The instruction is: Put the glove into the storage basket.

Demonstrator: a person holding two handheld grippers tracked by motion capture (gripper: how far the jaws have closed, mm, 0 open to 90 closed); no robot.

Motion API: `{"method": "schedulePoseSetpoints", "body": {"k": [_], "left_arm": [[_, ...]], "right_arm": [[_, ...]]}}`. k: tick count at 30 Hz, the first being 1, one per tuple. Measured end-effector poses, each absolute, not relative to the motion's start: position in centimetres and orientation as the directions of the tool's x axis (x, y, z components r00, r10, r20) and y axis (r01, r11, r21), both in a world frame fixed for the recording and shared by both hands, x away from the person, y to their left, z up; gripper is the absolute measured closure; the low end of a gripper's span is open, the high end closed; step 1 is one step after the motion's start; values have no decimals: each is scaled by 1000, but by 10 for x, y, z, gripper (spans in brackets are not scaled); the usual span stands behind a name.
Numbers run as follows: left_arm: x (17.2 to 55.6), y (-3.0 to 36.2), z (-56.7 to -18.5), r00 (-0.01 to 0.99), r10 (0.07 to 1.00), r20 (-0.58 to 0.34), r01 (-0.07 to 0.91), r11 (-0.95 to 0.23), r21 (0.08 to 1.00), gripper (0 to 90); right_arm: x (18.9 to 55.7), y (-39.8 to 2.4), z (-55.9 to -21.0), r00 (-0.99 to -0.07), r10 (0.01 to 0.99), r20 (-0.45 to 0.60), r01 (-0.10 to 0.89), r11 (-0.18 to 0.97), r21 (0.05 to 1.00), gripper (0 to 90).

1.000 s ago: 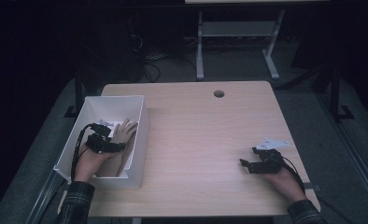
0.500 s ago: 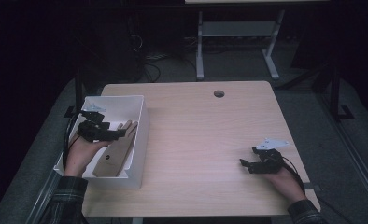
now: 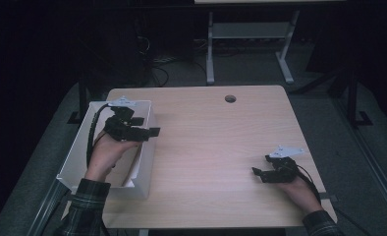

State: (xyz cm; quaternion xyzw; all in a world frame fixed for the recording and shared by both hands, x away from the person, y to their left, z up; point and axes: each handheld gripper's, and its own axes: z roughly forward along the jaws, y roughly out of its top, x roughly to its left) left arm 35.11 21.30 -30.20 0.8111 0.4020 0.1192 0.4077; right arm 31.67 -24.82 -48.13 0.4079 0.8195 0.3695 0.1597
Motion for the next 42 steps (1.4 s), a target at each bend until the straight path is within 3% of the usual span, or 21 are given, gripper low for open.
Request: {"method": "schedulePoseSetpoints", "body": {"k": [11,22,34,42], "left_arm": [[339,149,-316,706,693,-148,524,-370,767,241],[321,92,-369,768,627,-129,497,-457,738,243],[313,82,-433,787,612,-78,483,-533,695,243],[315,85,-454,788,614,-51,481,-561,674,243]], "right_arm": [[317,-248,-481,-616,787,41,551,393,736,251],[317,-248,-481,-618,785,39,548,395,737,251],[317,-248,-481,-619,785,40,550,396,735,251],[316,-248,-481,-621,783,41,550,398,734,251]]}}
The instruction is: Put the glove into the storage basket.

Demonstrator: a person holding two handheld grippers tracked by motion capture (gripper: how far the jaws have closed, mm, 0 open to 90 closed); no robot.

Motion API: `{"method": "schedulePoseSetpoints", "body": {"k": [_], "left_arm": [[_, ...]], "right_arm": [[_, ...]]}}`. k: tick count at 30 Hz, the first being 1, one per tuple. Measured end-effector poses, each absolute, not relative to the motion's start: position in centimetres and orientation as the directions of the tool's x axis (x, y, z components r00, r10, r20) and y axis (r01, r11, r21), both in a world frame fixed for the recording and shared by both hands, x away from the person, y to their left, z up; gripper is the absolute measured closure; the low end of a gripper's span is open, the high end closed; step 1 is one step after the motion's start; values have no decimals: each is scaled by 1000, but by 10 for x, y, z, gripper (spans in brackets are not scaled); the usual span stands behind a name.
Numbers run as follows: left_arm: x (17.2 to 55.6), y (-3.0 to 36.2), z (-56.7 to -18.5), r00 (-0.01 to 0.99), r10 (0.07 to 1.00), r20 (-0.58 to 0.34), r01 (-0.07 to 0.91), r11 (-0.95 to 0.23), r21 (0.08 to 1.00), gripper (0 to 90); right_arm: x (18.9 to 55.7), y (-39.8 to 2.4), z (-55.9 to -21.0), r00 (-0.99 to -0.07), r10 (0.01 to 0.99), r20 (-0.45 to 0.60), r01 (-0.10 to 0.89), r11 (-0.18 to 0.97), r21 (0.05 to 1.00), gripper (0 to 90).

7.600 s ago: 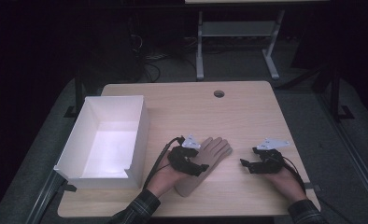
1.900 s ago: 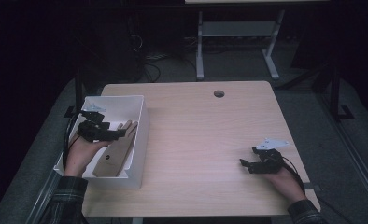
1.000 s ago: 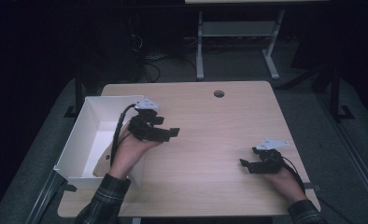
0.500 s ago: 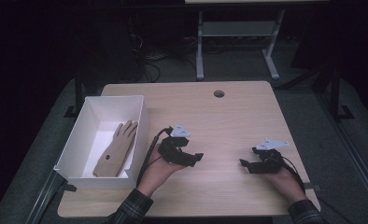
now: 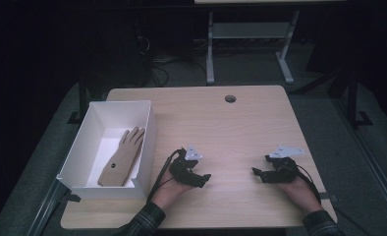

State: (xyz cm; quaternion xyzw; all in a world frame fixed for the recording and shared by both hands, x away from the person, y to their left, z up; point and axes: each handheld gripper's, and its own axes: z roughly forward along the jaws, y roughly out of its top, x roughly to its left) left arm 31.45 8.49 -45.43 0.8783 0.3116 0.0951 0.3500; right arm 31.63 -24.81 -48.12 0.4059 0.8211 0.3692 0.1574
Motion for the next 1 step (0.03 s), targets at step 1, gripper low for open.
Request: {"method": "schedulePoseSetpoints", "body": {"k": [1], "left_arm": [[315,85,-454,788,614,-51,481,-561,674,242]], "right_arm": [[316,-248,-481,-622,782,41,551,399,733,251]]}}
